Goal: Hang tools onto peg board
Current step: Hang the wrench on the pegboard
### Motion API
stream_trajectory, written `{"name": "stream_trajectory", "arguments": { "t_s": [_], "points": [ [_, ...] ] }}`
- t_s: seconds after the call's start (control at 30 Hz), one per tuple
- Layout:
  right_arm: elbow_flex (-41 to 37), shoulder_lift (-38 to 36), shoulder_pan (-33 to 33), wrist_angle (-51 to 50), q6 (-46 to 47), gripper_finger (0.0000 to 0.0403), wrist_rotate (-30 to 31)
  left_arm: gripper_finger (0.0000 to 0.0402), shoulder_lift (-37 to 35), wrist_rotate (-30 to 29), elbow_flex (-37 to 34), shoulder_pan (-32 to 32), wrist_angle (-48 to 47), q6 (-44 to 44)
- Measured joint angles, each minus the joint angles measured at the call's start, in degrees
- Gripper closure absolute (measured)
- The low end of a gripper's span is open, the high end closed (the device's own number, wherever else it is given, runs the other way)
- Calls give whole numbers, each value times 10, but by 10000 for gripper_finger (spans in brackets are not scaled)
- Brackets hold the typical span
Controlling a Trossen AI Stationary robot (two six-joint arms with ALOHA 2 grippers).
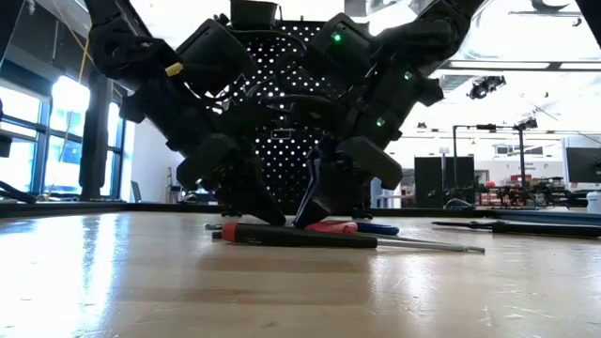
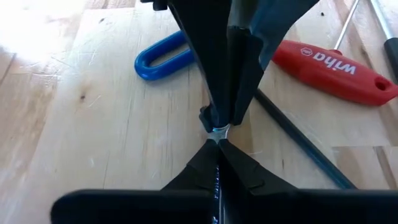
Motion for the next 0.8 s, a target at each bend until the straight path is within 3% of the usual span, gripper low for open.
{"name": "stream_trajectory", "arguments": {
  "t_s": [0.2,0.57,0.8],
  "points": [
    [1,1,0,-3,-1,400,15,365,-32,-4,-2,0,-25,12],
    [0,1,-2,-3,0,402,19,249,-49,-15,-5,-3,-72,14],
    [-1,1,-2,-1,-4,403,19,232,-35,-37,-4,0,-56,4]
  ]
}}
